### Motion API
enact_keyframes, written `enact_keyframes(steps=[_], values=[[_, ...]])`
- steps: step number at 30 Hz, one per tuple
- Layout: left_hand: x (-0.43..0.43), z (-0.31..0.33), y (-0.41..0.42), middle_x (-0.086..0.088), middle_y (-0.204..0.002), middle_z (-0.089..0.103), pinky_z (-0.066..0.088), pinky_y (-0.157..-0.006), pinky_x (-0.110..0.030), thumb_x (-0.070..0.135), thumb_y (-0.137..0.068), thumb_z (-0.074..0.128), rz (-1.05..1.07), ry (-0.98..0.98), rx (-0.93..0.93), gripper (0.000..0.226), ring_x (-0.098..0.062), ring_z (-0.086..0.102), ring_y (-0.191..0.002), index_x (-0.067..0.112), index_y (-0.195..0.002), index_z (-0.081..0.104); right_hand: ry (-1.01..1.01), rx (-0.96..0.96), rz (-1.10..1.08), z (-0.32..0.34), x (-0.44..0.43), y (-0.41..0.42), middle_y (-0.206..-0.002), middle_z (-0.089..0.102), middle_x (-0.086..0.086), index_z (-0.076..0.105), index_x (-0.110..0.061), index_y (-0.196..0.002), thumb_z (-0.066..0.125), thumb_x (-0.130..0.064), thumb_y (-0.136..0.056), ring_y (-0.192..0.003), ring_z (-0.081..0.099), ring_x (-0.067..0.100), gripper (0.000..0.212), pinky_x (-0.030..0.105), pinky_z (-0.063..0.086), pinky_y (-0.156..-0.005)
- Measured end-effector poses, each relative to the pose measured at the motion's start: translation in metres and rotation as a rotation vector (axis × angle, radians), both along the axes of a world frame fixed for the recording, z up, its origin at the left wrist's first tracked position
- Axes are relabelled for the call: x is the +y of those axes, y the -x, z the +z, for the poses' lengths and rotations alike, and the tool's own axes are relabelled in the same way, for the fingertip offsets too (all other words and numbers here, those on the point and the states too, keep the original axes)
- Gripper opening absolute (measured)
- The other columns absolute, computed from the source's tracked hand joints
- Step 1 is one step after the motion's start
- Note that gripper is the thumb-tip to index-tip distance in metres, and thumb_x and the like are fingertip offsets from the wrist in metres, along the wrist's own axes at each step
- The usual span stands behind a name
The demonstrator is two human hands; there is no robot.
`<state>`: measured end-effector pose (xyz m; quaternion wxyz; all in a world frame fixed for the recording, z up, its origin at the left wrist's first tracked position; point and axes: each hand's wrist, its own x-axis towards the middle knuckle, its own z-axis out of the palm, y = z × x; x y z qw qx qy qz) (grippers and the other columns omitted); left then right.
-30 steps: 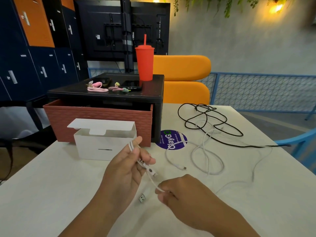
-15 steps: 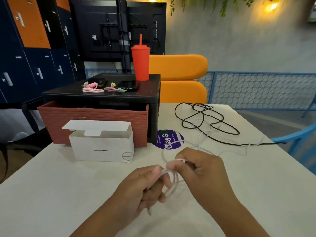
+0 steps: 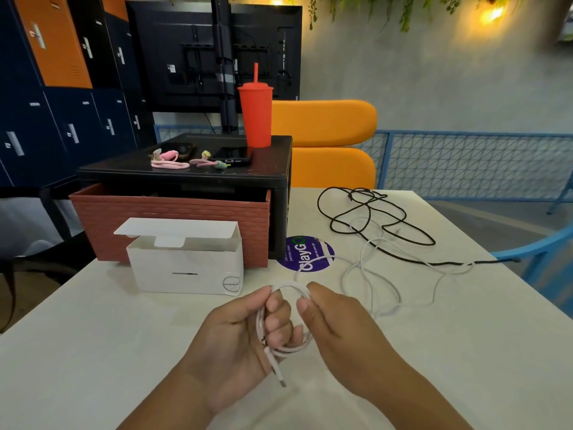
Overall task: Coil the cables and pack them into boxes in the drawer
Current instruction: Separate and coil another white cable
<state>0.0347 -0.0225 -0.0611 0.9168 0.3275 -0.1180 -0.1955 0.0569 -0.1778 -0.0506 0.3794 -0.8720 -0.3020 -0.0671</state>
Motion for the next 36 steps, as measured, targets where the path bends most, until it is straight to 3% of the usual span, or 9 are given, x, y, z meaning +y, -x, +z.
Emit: enact_keyframes(steps=[5,9,12,16,19,22,24,28,36], values=[[0.001,0.005,0.004,0.0,-0.042,0.034,0.053,-0.057,-0.032,0.016,-0.047,0.089,0.082,-0.16,0.082,0.034,-0.012,0.035,-0.032,0.003,-0.067,0.064,0.263,-0.067,-0.06,0.005,-0.002,0.001,-0.061,0.036,-0.007,0.021,-0.032,-0.067,0.022,-0.039,-0.099,-0.055,0.035,0.009,0.033,0.021,0.026,-0.05],[0.003,0.006,0.004,0.006,-0.039,0.027,0.046,-0.045,-0.028,0.018,-0.044,0.091,0.097,-0.142,0.087,0.04,-0.008,0.018,-0.033,0.001,-0.072,0.068,0.191,-0.076,-0.003,0.004,0.0,0.001,-0.057,0.036,-0.005,0.023,-0.03,-0.066,0.022,-0.047,-0.096,-0.053,0.035,0.012,0.035,0.025,0.024,-0.05],[0.007,0.004,0.0,0.005,-0.047,0.024,0.046,-0.052,-0.027,0.018,-0.069,0.08,0.016,0.065,0.011,0.035,-0.01,0.019,-0.04,-0.002,-0.097,0.07,0.054,-0.078,-0.042,0.001,-0.009,-0.007,-0.053,0.038,-0.003,0.028,-0.03,-0.065,0.02,-0.056,-0.087,-0.051,0.036,0.011,0.034,0.028,0.027,-0.051],[0.024,-0.004,-0.011,0.0,-0.055,0.039,0.048,-0.067,-0.028,0.019,-0.093,0.054,0.026,0.211,-0.05,0.038,-0.011,0.029,-0.049,-0.004,-0.123,0.056,-0.006,-0.067,-0.13,-0.004,-0.022,-0.018,-0.053,0.041,-0.004,0.041,-0.021,-0.07,0.035,-0.042,-0.096,-0.052,0.036,0.011,0.034,0.029,0.028,-0.052],[0.026,0.005,-0.002,-0.007,-0.074,0.056,0.043,-0.085,-0.029,0.023,-0.103,0.024,0.311,0.045,-0.094,0.044,-0.017,0.047,-0.061,-0.002,-0.14,0.027,-0.016,-0.031,-0.146,-0.003,-0.022,-0.018,-0.052,0.042,-0.006,0.053,-0.013,-0.076,0.038,-0.04,-0.096,-0.05,0.036,0.009,0.037,0.027,0.029,-0.052],[0.019,0.01,-0.004,0.002,-0.054,0.042,0.053,-0.061,-0.025,0.015,-0.077,0.058,0.45,0.061,-0.076,0.053,-0.009,0.041,-0.041,-0.005,-0.125,0.053,0.212,-0.027,-0.092,-0.004,-0.015,-0.011,-0.058,0.04,-0.006,0.05,-0.026,-0.068,0.042,-0.032,-0.096,-0.063,0.041,0.014,0.03,0.024,0.033,-0.055],[0.011,0.011,0.0,0.005,-0.051,0.036,0.053,-0.055,-0.023,0.019,-0.074,0.055,0.541,0.03,-0.077,0.051,-0.007,0.036,-0.038,-0.005,-0.119,0.053,0.353,-0.015,-0.006,-0.004,-0.006,-0.002,-0.063,0.04,-0.005,0.042,-0.026,-0.061,0.04,-0.028,-0.095,-0.071,0.045,0.02,0.035,0.023,0.033,-0.056],[0.001,0.007,-0.001,0.001,-0.055,0.043,0.052,-0.07,-0.026,0.016,-0.088,0.04,0.664,-0.191,-0.07,0.041,-0.009,0.041,-0.045,0.001,-0.125,0.049,0.459,-0.051,0.122,0.001,0.005,0.011,-0.064,0.036,0.001,0.025,-0.022,-0.057,0.034,-0.036,-0.097,-0.069,0.041,0.026,0.043,0.023,0.027,-0.053],[-0.014,-0.004,-0.001,0.0,-0.054,0.05,0.043,-0.088,-0.028,0.005,-0.099,0.029,0.8,-0.589,-0.189,0.037,-0.007,0.049,-0.053,0.012,-0.135,0.038,0.507,-0.054,0.217,0.011,-0.005,0.014,-0.059,0.037,0.003,0.029,-0.013,-0.058,0.039,-0.028,-0.092,-0.053,0.033,0.014,0.038,0.03,0.034,-0.056]])
